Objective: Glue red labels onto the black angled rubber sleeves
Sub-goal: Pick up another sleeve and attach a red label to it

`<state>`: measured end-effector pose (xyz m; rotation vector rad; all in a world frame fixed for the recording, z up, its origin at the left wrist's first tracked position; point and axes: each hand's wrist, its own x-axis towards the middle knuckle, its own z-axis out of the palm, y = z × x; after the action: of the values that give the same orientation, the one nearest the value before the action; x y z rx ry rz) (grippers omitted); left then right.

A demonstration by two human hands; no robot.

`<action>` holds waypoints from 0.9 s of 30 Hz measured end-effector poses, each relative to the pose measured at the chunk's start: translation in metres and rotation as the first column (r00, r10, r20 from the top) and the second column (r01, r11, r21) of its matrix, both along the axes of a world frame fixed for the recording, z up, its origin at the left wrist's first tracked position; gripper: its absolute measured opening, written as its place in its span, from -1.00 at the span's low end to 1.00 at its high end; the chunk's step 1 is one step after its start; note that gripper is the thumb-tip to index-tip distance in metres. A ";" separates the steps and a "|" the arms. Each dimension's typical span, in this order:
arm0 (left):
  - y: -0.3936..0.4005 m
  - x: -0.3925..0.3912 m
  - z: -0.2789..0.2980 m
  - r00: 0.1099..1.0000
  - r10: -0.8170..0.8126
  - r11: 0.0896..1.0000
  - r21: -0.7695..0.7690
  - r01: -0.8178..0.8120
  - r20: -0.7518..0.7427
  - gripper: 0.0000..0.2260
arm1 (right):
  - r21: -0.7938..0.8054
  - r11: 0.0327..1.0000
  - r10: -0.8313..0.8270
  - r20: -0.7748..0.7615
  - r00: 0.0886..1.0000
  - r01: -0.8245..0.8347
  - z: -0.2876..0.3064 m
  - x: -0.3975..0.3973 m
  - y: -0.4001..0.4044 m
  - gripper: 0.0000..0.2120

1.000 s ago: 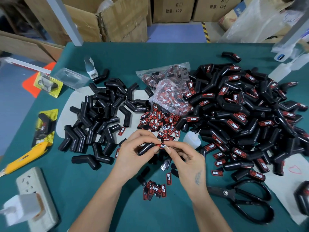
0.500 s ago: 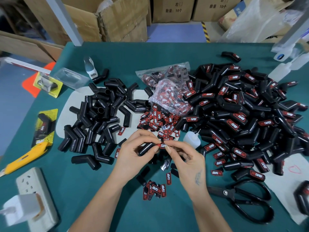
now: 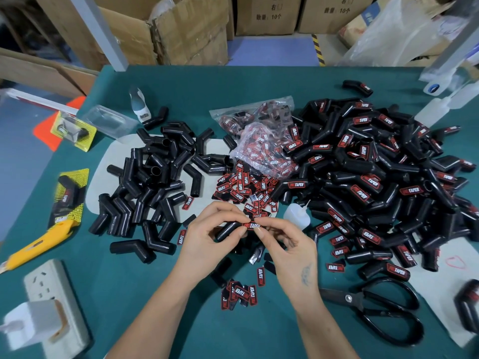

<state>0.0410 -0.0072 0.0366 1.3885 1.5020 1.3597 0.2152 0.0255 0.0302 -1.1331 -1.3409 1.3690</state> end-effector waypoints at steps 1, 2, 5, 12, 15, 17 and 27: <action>0.000 -0.001 0.000 1.000 -0.003 1.000 -0.005 0.003 0.003 -0.88 | -0.002 1.000 0.002 0.003 1.000 -0.002 0.000 0.001 0.000 -0.81; 0.001 -0.001 -0.001 1.000 -0.004 1.000 -0.010 0.004 0.004 -0.88 | -0.005 1.000 0.004 0.006 1.000 -0.004 0.001 0.001 0.001 -0.81; 0.001 -0.003 -0.001 1.000 -0.005 1.000 -0.019 0.005 0.005 -0.87 | -0.004 1.000 0.018 0.012 1.000 -0.018 0.001 0.001 0.001 -0.76; 0.001 -0.005 -0.003 1.000 -0.015 1.000 -0.013 0.015 -0.005 -0.86 | -0.009 1.000 0.026 0.006 1.000 -0.025 0.001 0.002 0.001 -0.73; 0.000 -0.005 -0.002 1.000 -0.015 1.000 0.000 0.015 -0.016 -0.83 | -0.007 1.000 0.026 0.002 1.000 -0.026 0.001 0.002 0.002 -0.75; 0.000 -0.005 -0.002 1.000 -0.013 1.000 0.012 0.013 -0.028 -0.83 | -0.013 1.000 0.022 -0.004 1.000 -0.022 0.001 0.001 0.002 -0.77; 0.000 -0.007 -0.003 0.997 0.001 1.000 0.029 0.001 -0.078 -0.88 | 0.021 1.000 0.003 0.054 0.999 -0.004 0.002 0.000 0.002 -0.80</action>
<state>0.0342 -0.0073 0.0334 1.4752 1.5383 1.3460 0.2157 0.0274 0.0326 -1.1613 -1.3928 1.3323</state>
